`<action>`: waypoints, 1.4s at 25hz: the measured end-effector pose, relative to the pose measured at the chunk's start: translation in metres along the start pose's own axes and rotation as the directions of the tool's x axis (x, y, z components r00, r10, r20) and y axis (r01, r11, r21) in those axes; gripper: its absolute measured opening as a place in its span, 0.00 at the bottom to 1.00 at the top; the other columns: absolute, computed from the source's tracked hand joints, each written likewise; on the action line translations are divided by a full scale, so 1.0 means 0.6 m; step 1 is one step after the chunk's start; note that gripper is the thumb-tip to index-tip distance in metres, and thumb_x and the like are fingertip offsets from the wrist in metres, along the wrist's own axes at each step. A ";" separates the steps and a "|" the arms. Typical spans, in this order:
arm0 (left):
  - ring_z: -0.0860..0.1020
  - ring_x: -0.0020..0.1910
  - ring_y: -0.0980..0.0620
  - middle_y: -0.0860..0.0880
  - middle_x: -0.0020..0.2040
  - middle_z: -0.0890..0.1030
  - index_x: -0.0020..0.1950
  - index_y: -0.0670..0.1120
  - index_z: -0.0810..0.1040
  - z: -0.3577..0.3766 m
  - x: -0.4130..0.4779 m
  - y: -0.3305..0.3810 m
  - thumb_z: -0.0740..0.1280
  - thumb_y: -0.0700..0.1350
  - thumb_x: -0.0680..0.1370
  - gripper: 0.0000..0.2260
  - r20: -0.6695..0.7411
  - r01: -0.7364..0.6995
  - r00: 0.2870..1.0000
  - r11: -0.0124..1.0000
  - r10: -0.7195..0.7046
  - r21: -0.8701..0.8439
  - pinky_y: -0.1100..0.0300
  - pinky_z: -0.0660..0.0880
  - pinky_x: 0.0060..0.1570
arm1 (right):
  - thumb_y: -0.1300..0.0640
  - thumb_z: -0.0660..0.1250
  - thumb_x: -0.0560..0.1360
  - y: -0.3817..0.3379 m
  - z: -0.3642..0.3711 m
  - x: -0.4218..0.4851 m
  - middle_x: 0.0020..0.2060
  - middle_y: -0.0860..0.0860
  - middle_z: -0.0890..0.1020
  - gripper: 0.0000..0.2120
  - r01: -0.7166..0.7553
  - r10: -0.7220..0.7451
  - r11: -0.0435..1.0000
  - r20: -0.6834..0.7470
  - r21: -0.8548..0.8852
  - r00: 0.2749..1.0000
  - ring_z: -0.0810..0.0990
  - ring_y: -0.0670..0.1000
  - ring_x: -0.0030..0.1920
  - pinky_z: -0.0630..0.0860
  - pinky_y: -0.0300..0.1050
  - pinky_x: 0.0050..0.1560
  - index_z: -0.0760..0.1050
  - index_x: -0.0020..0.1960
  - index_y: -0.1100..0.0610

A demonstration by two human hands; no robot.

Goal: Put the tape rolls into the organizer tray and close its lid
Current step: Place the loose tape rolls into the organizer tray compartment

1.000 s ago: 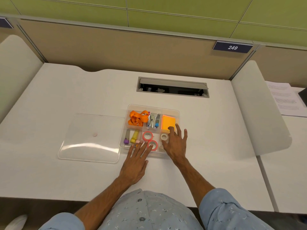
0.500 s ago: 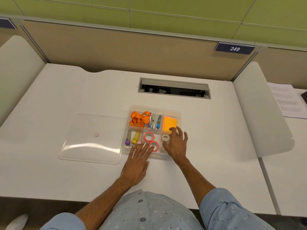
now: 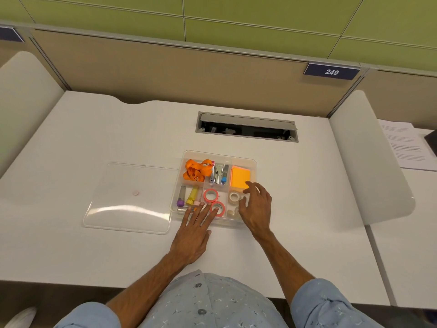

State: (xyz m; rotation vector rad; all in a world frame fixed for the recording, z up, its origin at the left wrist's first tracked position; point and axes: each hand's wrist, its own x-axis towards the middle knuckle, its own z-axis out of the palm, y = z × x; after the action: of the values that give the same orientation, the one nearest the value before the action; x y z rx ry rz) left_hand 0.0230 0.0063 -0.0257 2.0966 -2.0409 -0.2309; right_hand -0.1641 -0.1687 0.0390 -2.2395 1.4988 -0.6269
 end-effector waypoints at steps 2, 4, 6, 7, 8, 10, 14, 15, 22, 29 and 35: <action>0.54 0.87 0.43 0.47 0.88 0.57 0.88 0.51 0.56 -0.003 -0.001 0.002 0.52 0.57 0.87 0.29 -0.009 -0.001 1.000 1.000 0.001 -0.002 0.41 0.43 0.84 | 0.65 0.69 0.74 0.009 -0.022 -0.008 0.57 0.49 0.86 0.22 0.076 -0.077 0.995 -0.028 -0.059 0.997 0.72 0.55 0.73 0.69 0.62 0.73 0.77 0.67 0.53; 0.54 0.87 0.43 0.47 0.88 0.57 0.88 0.50 0.57 -0.005 0.000 0.005 0.52 0.57 0.87 0.29 -0.011 0.000 1.000 1.000 0.000 -0.009 0.42 0.42 0.85 | 0.66 0.69 0.72 0.027 -0.032 -0.013 0.56 0.49 0.86 0.16 0.202 -0.204 0.968 0.003 -0.150 0.979 0.73 0.56 0.73 0.68 0.61 0.73 0.83 0.57 0.53; 0.54 0.87 0.43 0.46 0.88 0.57 0.88 0.50 0.57 -0.006 0.000 0.005 0.52 0.57 0.87 0.29 -0.007 0.002 1.000 1.000 -0.002 -0.012 0.42 0.43 0.84 | 0.62 0.65 0.74 0.044 -0.036 -0.018 0.56 0.48 0.86 0.12 0.324 -0.307 0.926 0.114 -0.193 0.945 0.71 0.56 0.76 0.65 0.62 0.75 0.85 0.50 0.51; 0.55 0.87 0.42 0.46 0.88 0.57 0.88 0.50 0.57 -0.005 0.000 0.004 0.52 0.57 0.87 0.29 -0.008 0.000 1.000 1.000 -0.001 -0.013 0.41 0.43 0.84 | 0.59 0.63 0.75 0.051 -0.034 -0.021 0.58 0.49 0.85 0.13 0.382 -0.349 0.900 0.179 -0.210 0.920 0.70 0.56 0.77 0.63 0.64 0.77 0.86 0.49 0.50; 0.55 0.87 0.42 0.46 0.88 0.57 0.88 0.50 0.57 -0.004 0.000 0.003 0.52 0.57 0.87 0.29 -0.007 -0.002 1.000 1.000 0.002 -0.014 0.41 0.44 0.84 | 0.58 0.63 0.75 0.057 -0.032 -0.025 0.62 0.49 0.84 0.14 0.427 -0.375 0.873 0.234 -0.237 0.897 0.67 0.57 0.79 0.60 0.66 0.78 0.87 0.49 0.48; 0.55 0.87 0.42 0.46 0.88 0.57 0.88 0.50 0.56 -0.004 -0.001 0.002 0.52 0.57 0.87 0.29 -0.002 -0.005 1.000 1.000 0.005 -0.021 0.39 0.48 0.84 | 0.55 0.65 0.76 0.063 -0.030 -0.030 0.69 0.52 0.79 0.12 0.455 -0.371 0.835 0.294 -0.308 0.881 0.64 0.59 0.81 0.56 0.71 0.79 0.88 0.49 0.45; 0.55 0.87 0.42 0.46 0.88 0.58 0.88 0.50 0.57 -0.004 -0.001 0.003 0.50 0.58 0.88 0.29 -0.008 -0.004 1.000 1.000 0.004 -0.014 0.40 0.47 0.85 | 0.51 0.71 0.75 0.061 -0.033 -0.026 0.74 0.55 0.76 0.07 0.419 -0.322 0.826 0.295 -0.377 0.900 0.62 0.61 0.82 0.51 0.73 0.80 0.88 0.49 0.46; 0.56 0.87 0.42 0.46 0.88 0.59 0.88 0.50 0.58 -0.005 -0.001 0.004 0.52 0.57 0.87 0.29 -0.011 -0.007 1.000 1.000 0.007 -0.010 0.41 0.45 0.85 | 0.52 0.71 0.74 0.062 -0.034 -0.024 0.74 0.55 0.76 0.08 0.414 -0.318 0.822 0.288 -0.390 0.903 0.63 0.61 0.82 0.51 0.73 0.80 0.87 0.50 0.46; 0.59 0.86 0.41 0.45 0.87 0.61 0.88 0.49 0.60 -0.007 0.001 0.005 0.54 0.56 0.86 0.30 -0.008 -0.007 1.000 1.000 0.007 -0.004 0.42 0.44 0.84 | 0.52 0.67 0.74 0.056 -0.024 -0.024 0.68 0.54 0.80 0.11 0.371 -0.303 0.866 0.239 -0.336 0.923 0.66 0.61 0.80 0.54 0.70 0.80 0.85 0.51 0.52; 0.56 0.87 0.42 0.46 0.88 0.59 0.88 0.50 0.58 -0.004 0.000 0.006 0.53 0.58 0.87 0.30 0.013 0.005 1.000 1.000 -0.005 0.001 0.37 0.47 0.85 | 0.39 0.69 0.77 0.022 -0.027 -0.010 0.55 0.44 0.87 0.14 0.200 -0.166 0.977 0.304 -0.081 0.938 0.69 0.50 0.76 0.55 0.60 0.79 0.83 0.54 0.48; 0.55 0.87 0.42 0.46 0.88 0.58 0.88 0.50 0.57 -0.005 0.002 0.005 0.51 0.58 0.87 0.30 0.035 0.020 0.999 1.000 -0.020 0.002 0.39 0.45 0.84 | 0.48 0.71 0.79 0.000 -0.024 -0.001 0.53 0.47 0.88 0.06 0.178 -0.123 0.975 0.350 -0.131 0.929 0.70 0.52 0.76 0.53 0.63 0.79 0.83 0.52 0.50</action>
State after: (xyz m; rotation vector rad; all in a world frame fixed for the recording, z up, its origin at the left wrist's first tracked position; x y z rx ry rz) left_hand 0.0210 0.0054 -0.0220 2.1295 -2.0416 -0.2709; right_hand -0.1725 -0.1688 0.0509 -2.4483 1.2496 -0.1463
